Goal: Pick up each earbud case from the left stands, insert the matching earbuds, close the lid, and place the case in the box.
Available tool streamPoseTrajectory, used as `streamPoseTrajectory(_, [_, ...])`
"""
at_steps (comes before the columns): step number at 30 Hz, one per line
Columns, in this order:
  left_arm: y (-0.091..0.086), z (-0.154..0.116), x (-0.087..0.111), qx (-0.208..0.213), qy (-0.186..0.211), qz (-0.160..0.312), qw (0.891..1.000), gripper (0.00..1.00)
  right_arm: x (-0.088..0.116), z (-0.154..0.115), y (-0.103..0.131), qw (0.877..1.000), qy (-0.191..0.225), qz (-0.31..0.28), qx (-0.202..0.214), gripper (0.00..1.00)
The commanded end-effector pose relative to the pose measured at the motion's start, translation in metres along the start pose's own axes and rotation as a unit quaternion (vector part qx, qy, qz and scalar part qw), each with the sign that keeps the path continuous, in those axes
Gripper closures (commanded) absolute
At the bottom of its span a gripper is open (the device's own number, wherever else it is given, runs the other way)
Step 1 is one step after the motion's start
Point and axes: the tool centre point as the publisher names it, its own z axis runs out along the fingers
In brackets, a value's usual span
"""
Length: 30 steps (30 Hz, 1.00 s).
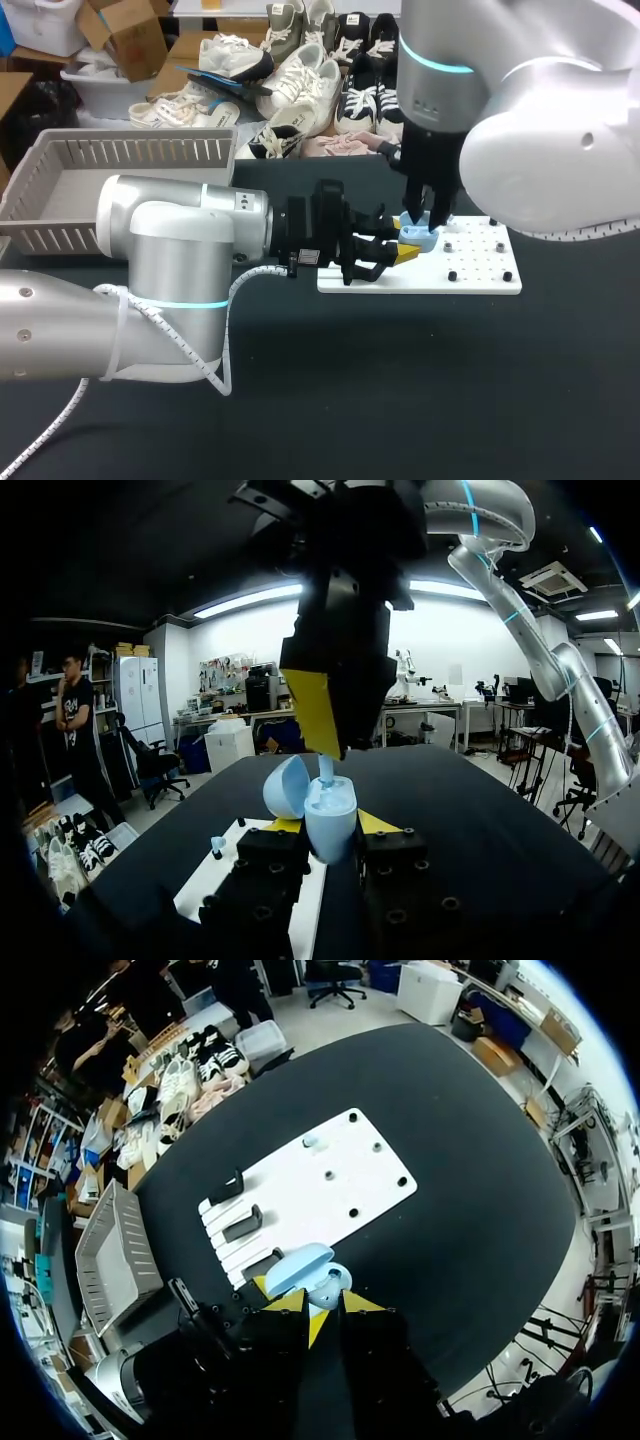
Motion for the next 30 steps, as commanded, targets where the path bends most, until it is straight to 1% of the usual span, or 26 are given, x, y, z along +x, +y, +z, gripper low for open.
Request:
streamPoseTrajectory(1, [-0.0015,0.0006,0.0006,-0.004,-0.001,0.001,1.000,1.00,0.0016,0.0026,-0.0029,1.000,0.001,0.002,-0.001,1.00])
streamPoseTrajectory(9, [-0.0015,0.0006,0.0006,-0.004,-0.001,0.001,1.000,1.00,0.0022,0.0052,-0.0016,1.000,0.005,0.001,0.000,1.00])
streamPoseTrajectory(30, [-0.0015,0.0006,0.0006,-0.004,-0.001,0.001,1.000,1.00,0.0053,0.0011,0.0017,1.000,0.006,-0.001,-0.003,1.00])
